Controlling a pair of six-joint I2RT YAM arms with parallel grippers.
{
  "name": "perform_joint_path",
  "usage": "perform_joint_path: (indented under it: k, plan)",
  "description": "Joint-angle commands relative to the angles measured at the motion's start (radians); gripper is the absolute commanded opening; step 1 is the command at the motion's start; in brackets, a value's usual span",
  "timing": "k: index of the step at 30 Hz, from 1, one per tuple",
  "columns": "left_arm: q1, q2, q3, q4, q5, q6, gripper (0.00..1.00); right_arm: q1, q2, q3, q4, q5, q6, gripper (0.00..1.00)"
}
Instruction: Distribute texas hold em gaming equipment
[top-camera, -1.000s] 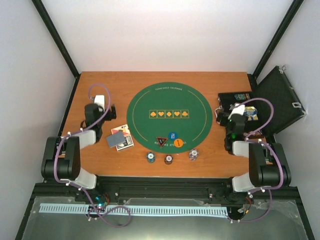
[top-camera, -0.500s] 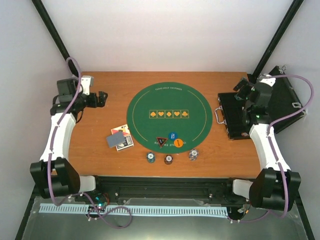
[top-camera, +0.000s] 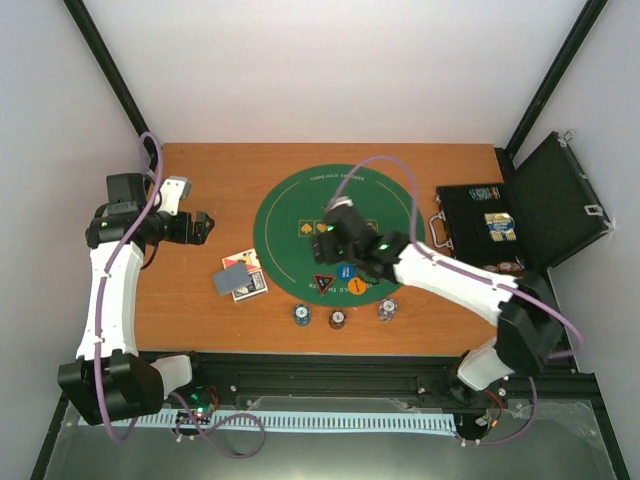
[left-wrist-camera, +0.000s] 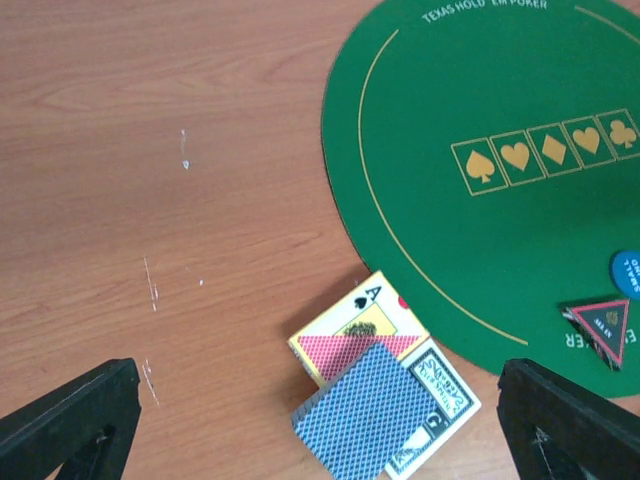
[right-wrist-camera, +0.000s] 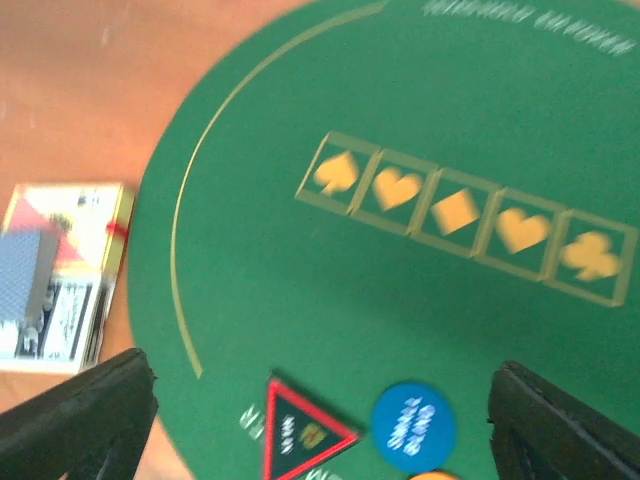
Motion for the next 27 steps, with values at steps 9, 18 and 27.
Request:
perform_joint_path:
  k: [9, 18, 27]
  plan:
    - [0.003, -0.064, 0.014, -0.091, -0.014, 0.074, 1.0, 0.176, 0.254, 0.04, -0.178, 0.021, 0.27, 0.67]
    - [0.002, -0.05, 0.031, -0.073, -0.001, 0.055, 1.0, 0.176, 0.344, 0.017, -0.156, -0.034, 0.28, 0.58]
    - [0.003, -0.044, 0.046, -0.073, 0.018, 0.05, 1.0, 0.175, 0.438, 0.031, -0.135, -0.037, 0.286, 0.53]
